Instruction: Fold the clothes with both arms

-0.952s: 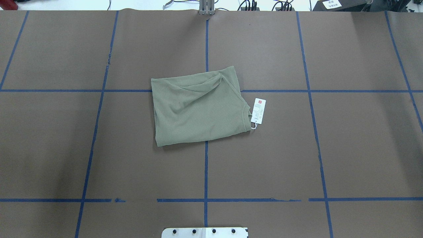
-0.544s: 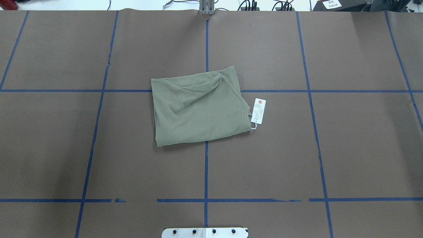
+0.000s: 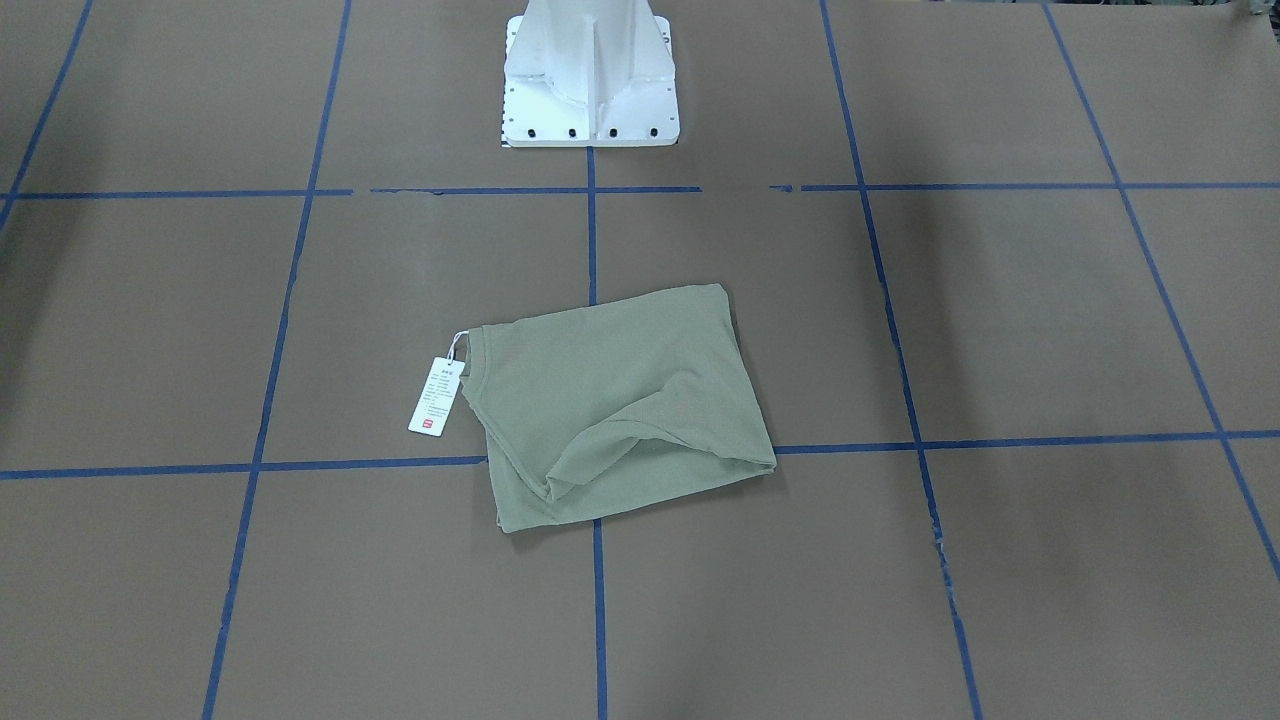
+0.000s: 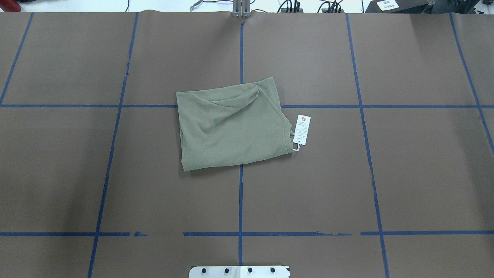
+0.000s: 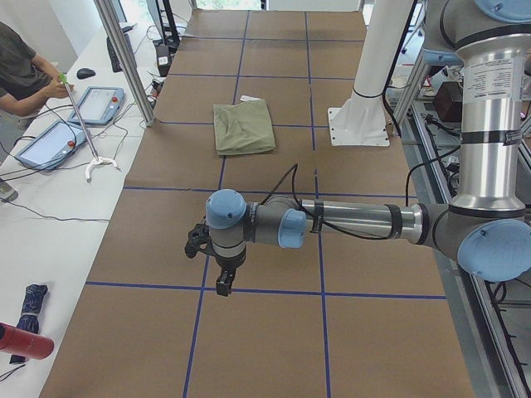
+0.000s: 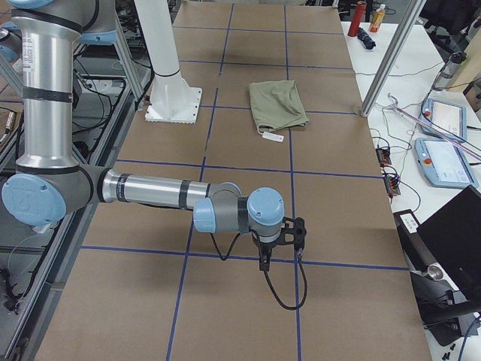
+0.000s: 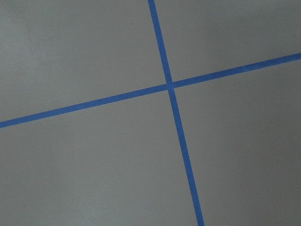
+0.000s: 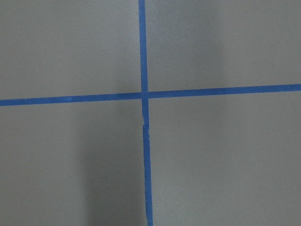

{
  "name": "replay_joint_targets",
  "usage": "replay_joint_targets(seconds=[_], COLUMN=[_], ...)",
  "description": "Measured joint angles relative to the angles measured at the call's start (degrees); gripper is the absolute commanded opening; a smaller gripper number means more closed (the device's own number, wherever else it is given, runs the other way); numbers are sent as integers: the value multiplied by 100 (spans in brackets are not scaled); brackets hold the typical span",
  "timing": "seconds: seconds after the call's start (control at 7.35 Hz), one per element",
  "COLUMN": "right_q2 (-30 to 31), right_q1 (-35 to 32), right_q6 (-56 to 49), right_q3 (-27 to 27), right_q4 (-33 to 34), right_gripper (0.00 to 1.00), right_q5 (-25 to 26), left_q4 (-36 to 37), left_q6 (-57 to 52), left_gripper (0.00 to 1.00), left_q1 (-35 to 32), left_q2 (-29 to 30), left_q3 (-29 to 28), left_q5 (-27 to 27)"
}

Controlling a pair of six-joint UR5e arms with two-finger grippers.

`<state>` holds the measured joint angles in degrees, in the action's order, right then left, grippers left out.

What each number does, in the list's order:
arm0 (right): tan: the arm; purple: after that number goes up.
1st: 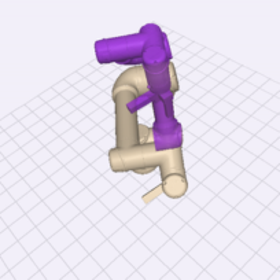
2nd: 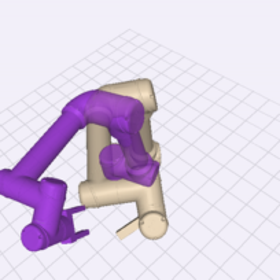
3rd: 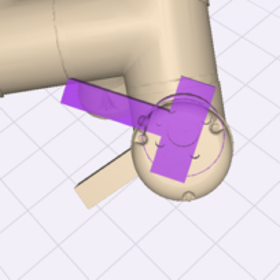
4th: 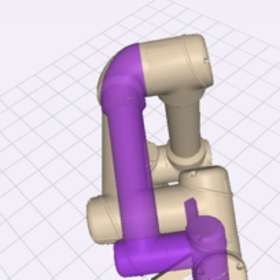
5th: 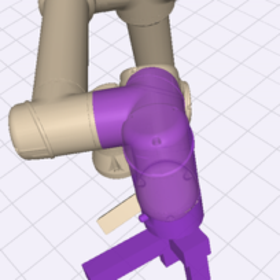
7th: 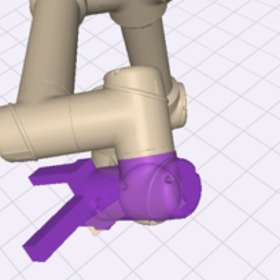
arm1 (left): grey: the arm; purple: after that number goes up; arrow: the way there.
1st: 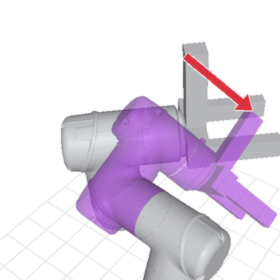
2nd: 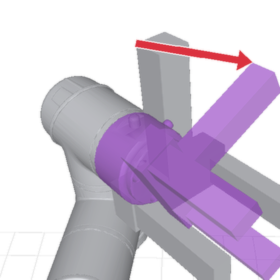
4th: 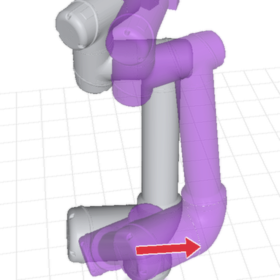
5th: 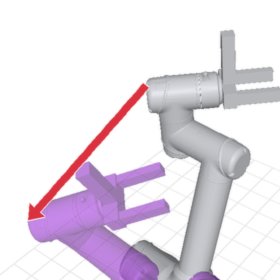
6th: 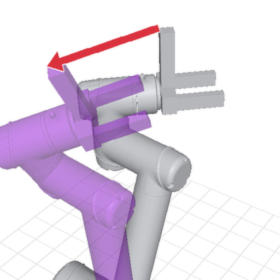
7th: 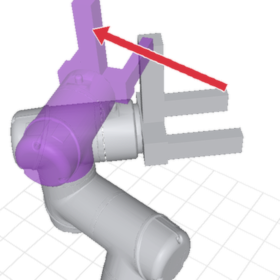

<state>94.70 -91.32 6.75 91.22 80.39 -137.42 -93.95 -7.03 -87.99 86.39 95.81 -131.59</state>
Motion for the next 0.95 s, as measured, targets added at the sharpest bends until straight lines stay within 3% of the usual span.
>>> replay_joint_targets(seconds=[0.95], right_q2=[-9], right_q1=[7], right_q6=[25], right_q3=[-8], right_q4=[12], right_gripper=[100], right_q5=[-4], left_q4=[-8], left_q6=[1236], left_gripper=[100], left_q1=[1], left_q2=[-8], left_q3=[-55], left_q5=[-51])
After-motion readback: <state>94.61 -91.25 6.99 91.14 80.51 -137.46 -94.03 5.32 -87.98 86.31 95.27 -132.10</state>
